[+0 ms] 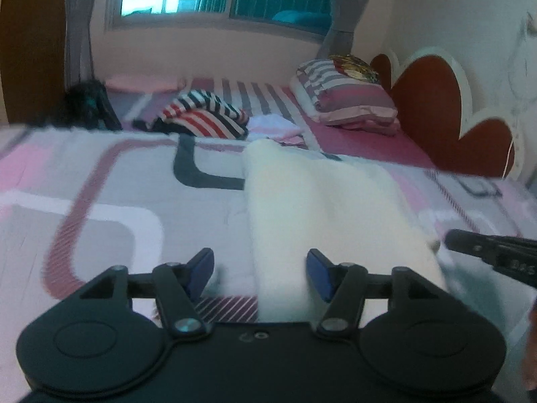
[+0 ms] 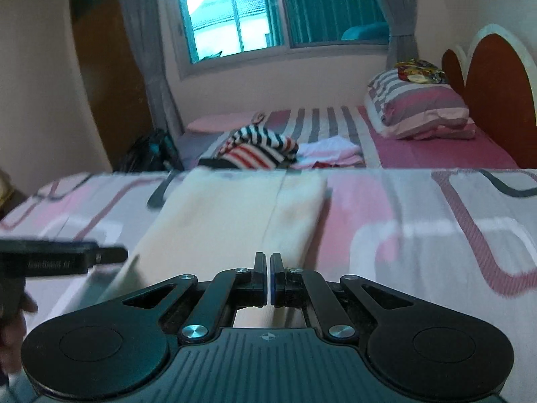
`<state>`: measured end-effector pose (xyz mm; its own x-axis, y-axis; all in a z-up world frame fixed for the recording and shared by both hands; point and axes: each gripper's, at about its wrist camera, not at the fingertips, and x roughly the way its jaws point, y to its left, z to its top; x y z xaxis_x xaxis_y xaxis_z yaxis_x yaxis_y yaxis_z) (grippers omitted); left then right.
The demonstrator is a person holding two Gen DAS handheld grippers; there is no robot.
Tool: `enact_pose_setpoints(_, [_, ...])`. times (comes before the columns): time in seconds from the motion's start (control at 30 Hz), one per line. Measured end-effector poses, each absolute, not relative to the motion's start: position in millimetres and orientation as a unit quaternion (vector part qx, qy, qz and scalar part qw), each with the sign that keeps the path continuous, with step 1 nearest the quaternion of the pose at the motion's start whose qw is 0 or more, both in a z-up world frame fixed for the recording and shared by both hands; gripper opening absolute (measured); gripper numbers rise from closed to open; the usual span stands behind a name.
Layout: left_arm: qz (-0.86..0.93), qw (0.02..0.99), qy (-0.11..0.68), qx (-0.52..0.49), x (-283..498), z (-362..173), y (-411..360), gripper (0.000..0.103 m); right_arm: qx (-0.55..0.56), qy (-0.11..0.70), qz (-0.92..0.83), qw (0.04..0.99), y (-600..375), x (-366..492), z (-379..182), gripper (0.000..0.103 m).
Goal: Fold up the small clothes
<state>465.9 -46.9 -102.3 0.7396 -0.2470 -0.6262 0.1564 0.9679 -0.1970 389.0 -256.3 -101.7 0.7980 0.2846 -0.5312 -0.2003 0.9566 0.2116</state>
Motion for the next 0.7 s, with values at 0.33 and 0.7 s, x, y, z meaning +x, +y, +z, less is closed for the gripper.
enact_pose_setpoints(0.33, [-0.149,0.917,0.364,-0.058,467,-113,-50,0.071,0.112,0.328,0.143,0.927,-290,417,-103,0.005])
enact_pose_setpoints(0.7, [-0.191,0.859,0.432,-0.197,505,-136,-16,0.080,0.274,0.388,0.199,0.858,-338,429,-120,0.083])
